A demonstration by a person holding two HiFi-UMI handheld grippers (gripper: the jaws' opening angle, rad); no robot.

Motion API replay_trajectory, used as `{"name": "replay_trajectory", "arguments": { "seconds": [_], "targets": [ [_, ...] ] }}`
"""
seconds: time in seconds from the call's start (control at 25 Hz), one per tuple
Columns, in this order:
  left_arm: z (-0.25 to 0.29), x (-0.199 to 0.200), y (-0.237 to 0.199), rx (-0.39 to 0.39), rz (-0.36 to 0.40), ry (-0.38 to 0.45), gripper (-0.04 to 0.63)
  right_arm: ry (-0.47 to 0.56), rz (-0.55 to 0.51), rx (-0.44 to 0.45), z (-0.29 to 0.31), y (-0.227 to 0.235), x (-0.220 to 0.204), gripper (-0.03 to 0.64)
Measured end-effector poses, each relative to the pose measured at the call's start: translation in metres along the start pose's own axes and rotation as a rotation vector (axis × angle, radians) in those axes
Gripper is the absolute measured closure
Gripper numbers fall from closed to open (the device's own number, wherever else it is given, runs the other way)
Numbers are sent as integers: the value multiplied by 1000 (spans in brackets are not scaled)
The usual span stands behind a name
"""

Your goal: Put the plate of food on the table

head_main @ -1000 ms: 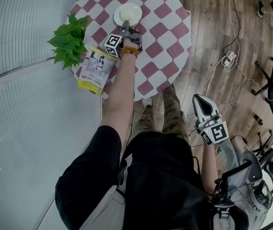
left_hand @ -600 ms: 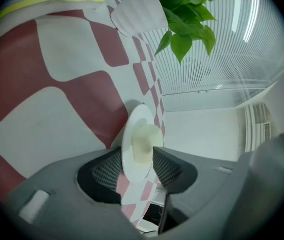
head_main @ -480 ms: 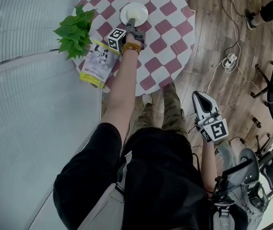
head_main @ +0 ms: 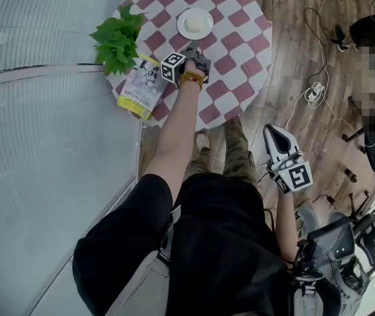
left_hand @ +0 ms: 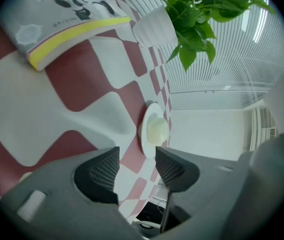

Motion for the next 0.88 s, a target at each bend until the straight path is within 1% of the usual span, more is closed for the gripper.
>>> {"name": "replay_trajectory", "arguments": {
  "seconds": [0.16,0.32,0.44,0.64,0.68,0.72,0.88],
  "targets": [
    [-38,-6,-27,36,-40,5,387,14,-24,23,5,-19,9,604],
    [-81,-16,-51,49,-92,6,387,19,-44,55,8,-38,19,604],
    [-114,-15,-70,52,-124,7,387,15,-67,91,15,-60,21,604],
    [-168,-9,-103,81,-145,2,387,29,-107,147,28,-98,27,604],
    [-180,-8,-110,90,-129,-9,387,31,-115,158,30,-106,27,604],
    [-191,-7,-116,99,-97,-29,387,31,-122,168,32,-114,27,604],
    [-233,-6,-132,97,86,-153,387,37,-144,215,39,-145,26,604]
  ]
}}
Point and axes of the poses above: the fingertips, and each gripper's own axes: z forward along the fingers, y to its right, x out of its top, the point moved 8 cm from there along -z, backward along the fingers, and after that the axes turned 1 degree about y, right-handed, at the moved point
